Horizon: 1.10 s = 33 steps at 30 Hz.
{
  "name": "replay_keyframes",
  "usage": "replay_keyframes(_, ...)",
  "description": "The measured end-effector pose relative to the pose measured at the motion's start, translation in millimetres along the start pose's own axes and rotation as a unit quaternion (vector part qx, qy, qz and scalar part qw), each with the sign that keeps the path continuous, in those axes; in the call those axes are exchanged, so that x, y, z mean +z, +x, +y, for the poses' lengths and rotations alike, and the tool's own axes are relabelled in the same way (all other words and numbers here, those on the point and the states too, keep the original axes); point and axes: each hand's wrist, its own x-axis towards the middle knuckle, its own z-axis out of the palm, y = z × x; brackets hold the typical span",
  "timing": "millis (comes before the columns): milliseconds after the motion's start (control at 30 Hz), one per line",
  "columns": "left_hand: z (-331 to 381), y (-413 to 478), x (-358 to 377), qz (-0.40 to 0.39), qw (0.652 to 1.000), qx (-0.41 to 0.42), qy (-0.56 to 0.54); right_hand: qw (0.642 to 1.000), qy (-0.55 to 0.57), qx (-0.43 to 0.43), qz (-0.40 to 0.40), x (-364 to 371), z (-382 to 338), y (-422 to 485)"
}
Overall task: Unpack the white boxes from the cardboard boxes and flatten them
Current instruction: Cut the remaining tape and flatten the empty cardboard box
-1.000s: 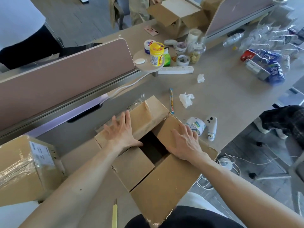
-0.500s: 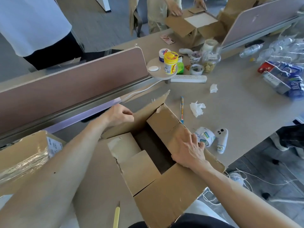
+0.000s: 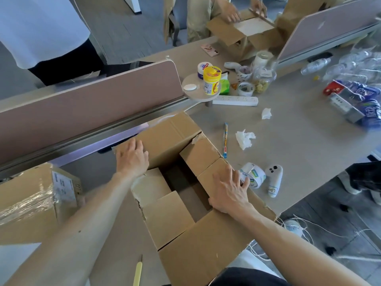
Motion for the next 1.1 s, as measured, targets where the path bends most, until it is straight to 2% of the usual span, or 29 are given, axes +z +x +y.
replay_keyframes(100,19.9,-27.0,19.1,-0.05,0.997,-0.011,-0.054,0.999,-0.038,-0.029,0.018,-1.2,-6.1,7.3)
replay_keyframes(267,45.5,-64.8,34.2,-0.023,1.0,-0.001,-0.022,0.993,-0.063,-0.091,0.049,-6.4,-19.6,27.1)
replay_keyframes(400,64.4,-88.6,43.0,-0.024,0.998,0.056,0.001,0.983,-0.081,-0.166,0.014,-5.5,-27.7,43.4)
replay_keyframes(600,74.8,-97.8,59.4,-0.154,0.984,0.057,0.065,0.946,-0.161,-0.28,0.003,4.8,-35.9,64.4)
replay_keyframes(700,79.6,-95.9,58.3,-0.177,0.978,0.053,0.097,0.924,-0.225,-0.309,0.001,9.0,-38.3,69.0)
replay_keyframes(867,87.3,-99.5,40.1,-0.13,0.989,0.046,0.059,0.926,-0.233,-0.297,0.016,-1.0,-38.3,71.9)
replay_keyframes(967,89.2,-105.2,19.1,-0.081,0.996,0.045,-0.005,0.934,-0.175,-0.311,0.021,-17.4,-35.3,63.1)
replay_keyframes(1100,72.0,-121.3,-6.0,0.022,0.995,0.04,-0.09,0.949,-0.054,-0.309,0.008,-57.9,-25.6,51.8)
